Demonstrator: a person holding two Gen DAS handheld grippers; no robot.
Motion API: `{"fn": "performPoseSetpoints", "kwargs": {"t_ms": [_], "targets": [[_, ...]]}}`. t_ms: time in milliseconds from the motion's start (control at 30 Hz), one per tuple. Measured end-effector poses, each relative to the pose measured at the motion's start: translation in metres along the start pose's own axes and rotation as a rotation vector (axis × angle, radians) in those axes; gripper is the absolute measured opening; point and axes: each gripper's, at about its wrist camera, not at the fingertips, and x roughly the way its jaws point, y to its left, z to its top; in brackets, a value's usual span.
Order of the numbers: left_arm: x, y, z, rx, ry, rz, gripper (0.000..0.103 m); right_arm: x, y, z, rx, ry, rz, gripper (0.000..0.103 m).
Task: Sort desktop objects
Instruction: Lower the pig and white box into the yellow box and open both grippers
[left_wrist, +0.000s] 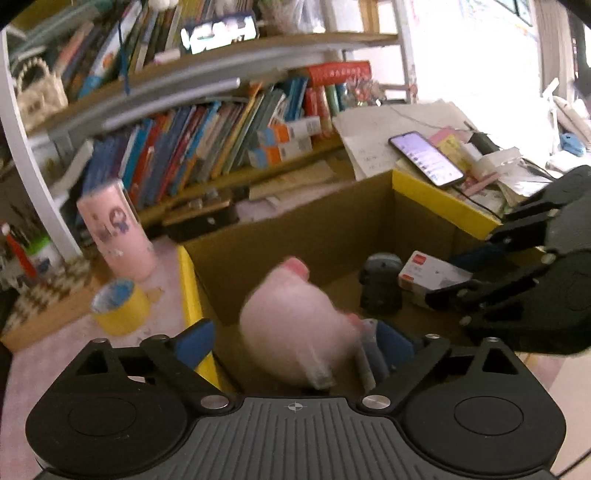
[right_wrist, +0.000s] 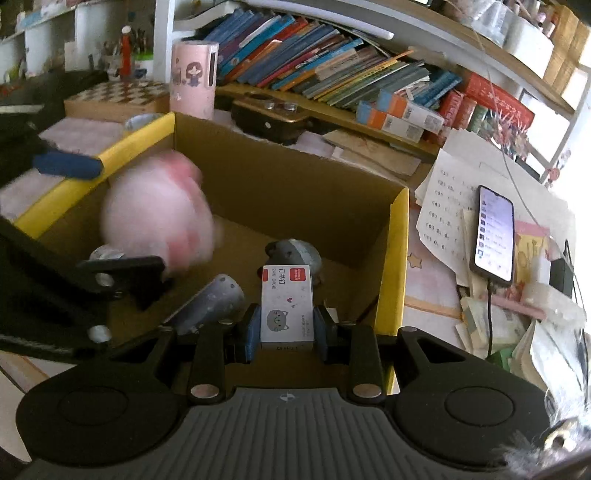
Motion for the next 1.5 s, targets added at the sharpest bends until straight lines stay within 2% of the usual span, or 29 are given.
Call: {"fn": "performPoseSetpoints", "kwargs": {"t_ms": [167, 500, 633, 1133, 1500], "targets": [[-0.021, 0.004, -0.003, -0.004, -0.060, 0.024, 0.099, 0.003, 0.000, 0.004, -0.025, 0.005, 0.008, 0.028], [-0.044, 0.027, -0.016, -0.175, -0.083, 0.041, 0.100, 0.016, 0.007, 0.011, -0.073, 0.036, 0.007, 0.028], [-0.051, 0.032, -0.020, -0.206, -0.093, 0.055, 0.100, 0.009, 0.009, 0.009, -0.058, 0.010, -0.009, 0.038], [-0.089, 0.034, -0.037, -0.242, -0.149, 0.048, 0.100, -0.064, 0.010, -0.011, 0.195, -0.166, -0.096, 0.041], [-0.107, 0.034, -0.063, -0.230, -0.139, 0.022, 0.100, -0.096, 0.028, -0.048, 0.318, -0.186, -0.186, 0.041]]}}
